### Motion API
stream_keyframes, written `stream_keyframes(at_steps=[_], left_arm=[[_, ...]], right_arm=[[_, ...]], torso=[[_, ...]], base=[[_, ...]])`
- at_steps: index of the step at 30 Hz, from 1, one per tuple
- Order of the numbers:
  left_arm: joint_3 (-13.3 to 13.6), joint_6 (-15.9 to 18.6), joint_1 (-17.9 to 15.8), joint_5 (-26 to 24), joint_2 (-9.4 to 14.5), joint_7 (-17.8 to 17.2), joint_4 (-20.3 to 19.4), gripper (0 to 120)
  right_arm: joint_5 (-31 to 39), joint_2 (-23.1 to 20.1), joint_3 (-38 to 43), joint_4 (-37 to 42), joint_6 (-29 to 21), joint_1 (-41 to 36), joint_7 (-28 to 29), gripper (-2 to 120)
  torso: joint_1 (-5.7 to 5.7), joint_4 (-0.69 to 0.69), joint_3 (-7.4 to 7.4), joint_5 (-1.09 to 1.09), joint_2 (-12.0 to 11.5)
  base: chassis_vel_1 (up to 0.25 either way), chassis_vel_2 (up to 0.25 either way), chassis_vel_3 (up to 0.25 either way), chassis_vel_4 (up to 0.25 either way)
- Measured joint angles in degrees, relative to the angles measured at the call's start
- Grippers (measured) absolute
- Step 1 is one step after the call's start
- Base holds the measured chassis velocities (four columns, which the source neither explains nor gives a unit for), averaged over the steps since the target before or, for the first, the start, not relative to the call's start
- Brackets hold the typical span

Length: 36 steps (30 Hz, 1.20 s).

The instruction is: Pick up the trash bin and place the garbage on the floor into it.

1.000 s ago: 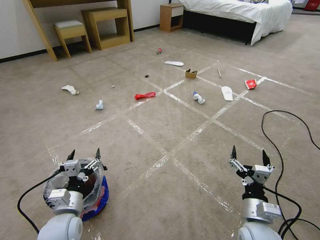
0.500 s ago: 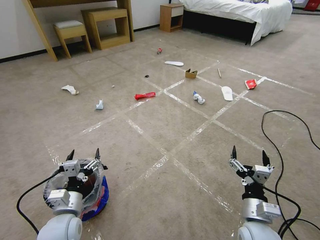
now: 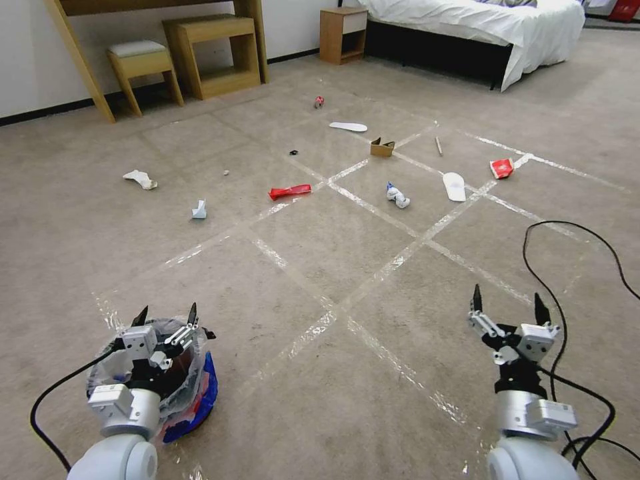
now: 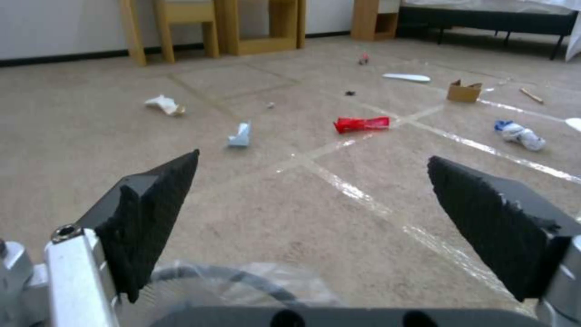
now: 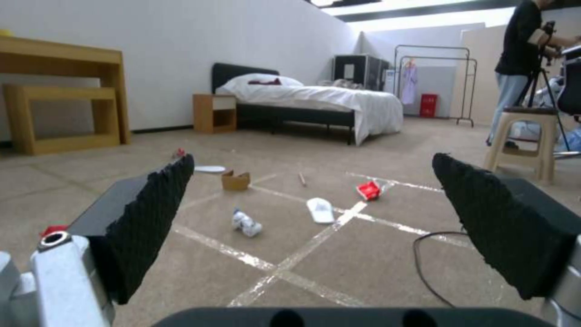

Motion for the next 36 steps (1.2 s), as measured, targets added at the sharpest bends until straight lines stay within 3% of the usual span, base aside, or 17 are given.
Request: stream_keyframes(at_steps=[10, 14, 17, 19, 20, 21, 22, 23, 27, 28, 30, 36], left_arm=[[0.0, 0.3, 0.4, -1.3, 1.0, -1.2, 0.4, 100], [-0.1, 3.4, 1.6, -4.4, 3.4, -3.6, -1.0, 100], [-1.1, 7.4, 3.5, -9.6, 8.4, -7.3, -3.6, 100], [-1.1, 7.4, 3.5, -9.6, 8.4, -7.3, -3.6, 100], [-2.4, 10.3, 5.1, -14.2, 13.2, -10.6, -5.3, 100], [-2.9, 11.8, 5.8, -17.2, 15.5, -12.9, -5.9, 100], [-3.3, 13.2, 6.3, -19.8, 17.1, -15.1, -6.0, 100], [-3.3, 13.2, 6.3, -19.8, 17.1, -15.1, -6.0, 100], [-4.1, 17.7, 7.2, -31.5, 23.8, -21.4, -2.3, 100], [-4.1, 17.7, 7.2, -31.5, 23.8, -21.4, -2.3, 100], [-4.1, 19.3, 7.4, -36.6, 26.6, -23.2, 0.2, 100], [-4.2, 20.4, 7.1, -39.6, 28.8, -24.2, 2.7, 100]], right_arm=[[0.4, 0.2, -0.4, -1.2, 0.8, 0.9, 0.0, 100], [0.8, -0.2, -0.3, -1.4, 0.9, 0.8, 0.0, 100], [1.5, -0.8, 0.2, -1.8, 0.9, 0.7, 0.3, 100], [1.5, -0.8, 0.2, -1.8, 0.9, 0.7, 0.3, 100], [2.0, -1.2, 0.4, -2.2, 0.9, 0.7, 0.6, 100], [2.0, -1.3, 0.5, -2.4, 0.8, 0.7, 0.7, 100], [2.1, -1.3, 0.7, -2.5, 0.6, 0.8, 0.9, 100], [2.1, -1.3, 0.7, -2.5, 0.6, 0.8, 0.9, 100], [2.3, -1.2, 0.7, -2.5, -0.3, 1.0, 1.6, 100], [2.3, -1.2, 0.7, -2.5, -0.3, 1.0, 1.6, 100], [2.3, -1.2, 0.8, -2.6, -0.3, 1.0, 1.8, 100], [2.4, -1.3, 1.1, -2.6, -0.4, 0.9, 1.9, 100]], torso=[[0.0, 0.0, 0.0, 0.0, 0.0], [0.0, 0.01, 0.0, -0.01, 0.0], [0.0, 0.0, 0.0, 0.01, 0.0], [0.0, 0.0, 0.0, 0.01, 0.0], [0.0, 0.0, 0.0, 0.01, 0.0], [0.0, 0.01, 0.0, 0.0, 0.0], [0.0, -0.01, 0.0, -0.01, 0.0], [0.0, -0.01, 0.0, -0.01, 0.0], [0.0, 0.0, 0.0, -0.02, 0.0], [0.0, 0.0, 0.0, -0.02, 0.0], [0.0, 0.0, 0.0, -0.02, 0.0], [0.0, 0.0, 0.0, -0.02, 0.0]], base=[[0.0, 0.0, 0.0, 0.0], [0.0, 0.0, 0.0, 0.0], [0.0, 0.0, 0.0, 0.0], [0.0, 0.0, 0.0, 0.0], [0.0, 0.0, 0.0, 0.0], [0.0, 0.0, 0.0, 0.0], [0.0, 0.0, 0.0, 0.0], [0.0, 0.0, 0.0, 0.0], [0.0, 0.0, 0.0, 0.0], [0.0, 0.0, 0.0, 0.0], [0.0, 0.0, 0.0, 0.0], [0.0, 0.0, 0.0, 0.0]])
